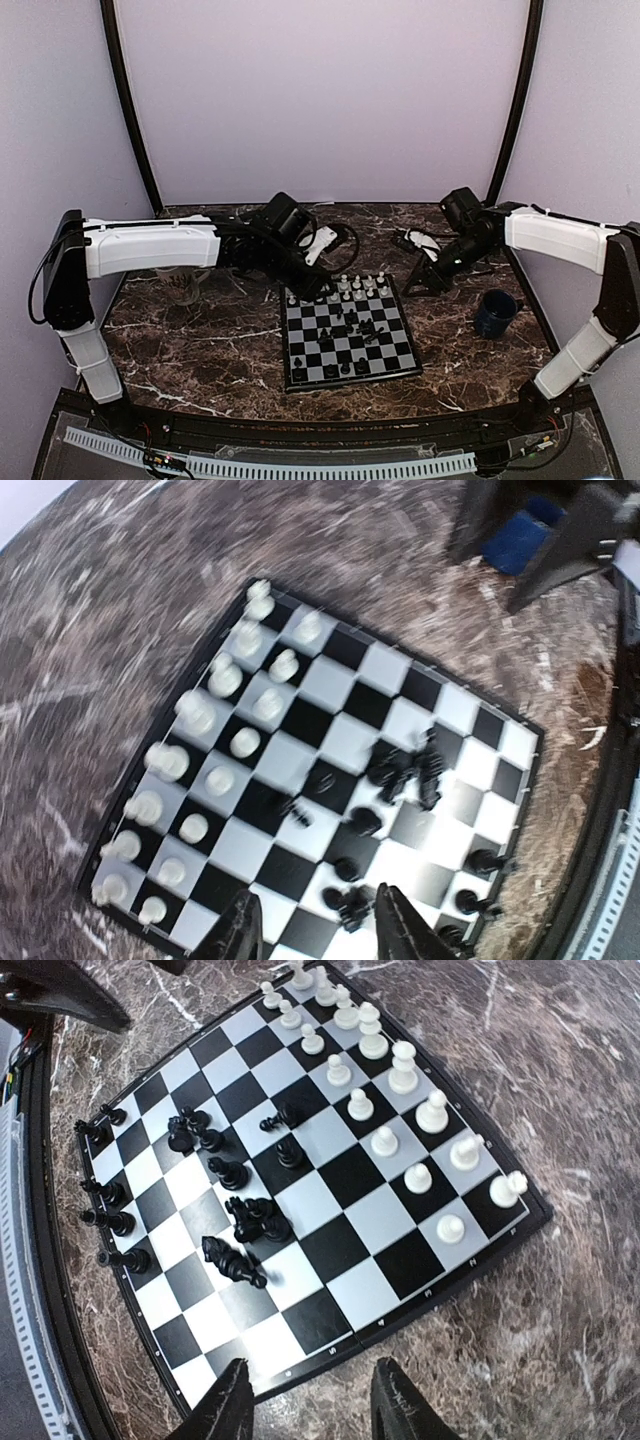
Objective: Set up the chess pieces on the board
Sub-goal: Pick up the bishop from the chessboard, then place the bishop on c8, then pick up the pawn from the chessboard.
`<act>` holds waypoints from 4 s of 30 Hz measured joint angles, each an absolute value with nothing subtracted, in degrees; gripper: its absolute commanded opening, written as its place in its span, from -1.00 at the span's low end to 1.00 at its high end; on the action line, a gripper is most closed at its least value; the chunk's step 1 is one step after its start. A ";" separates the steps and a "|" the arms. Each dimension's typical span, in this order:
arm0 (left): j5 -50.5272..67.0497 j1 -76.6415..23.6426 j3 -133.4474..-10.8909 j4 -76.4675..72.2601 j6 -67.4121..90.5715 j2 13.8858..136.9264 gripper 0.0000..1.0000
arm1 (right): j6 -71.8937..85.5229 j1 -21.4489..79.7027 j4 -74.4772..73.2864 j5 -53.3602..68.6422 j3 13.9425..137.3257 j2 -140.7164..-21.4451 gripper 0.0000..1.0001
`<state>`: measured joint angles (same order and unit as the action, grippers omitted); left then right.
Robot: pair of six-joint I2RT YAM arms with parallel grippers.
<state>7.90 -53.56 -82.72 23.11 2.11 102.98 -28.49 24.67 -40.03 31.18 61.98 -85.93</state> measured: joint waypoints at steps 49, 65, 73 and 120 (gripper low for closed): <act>3.53 -41.41 -61.67 13.32 14.85 88.92 -0.15 | -31.27 49.04 -50.26 17.15 88.47 -111.20 -0.87; 3.81 -41.41 -62.61 13.34 14.79 90.19 -0.15 | -33.08 49.04 -49.21 16.47 70.78 -94.80 -0.87; 3.84 -41.41 -62.89 13.34 14.74 90.67 -0.15 | -34.09 49.76 -47.33 16.99 65.17 -93.56 -0.86; 10.39 -41.41 -65.93 14.87 11.07 93.17 -0.20 | -34.44 49.84 -46.87 21.74 73.47 -94.26 -0.33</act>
<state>10.39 -41.41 -65.93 14.87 11.07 93.17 -34.44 49.84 -46.87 21.74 73.47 -94.26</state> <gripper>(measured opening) 0.415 0.334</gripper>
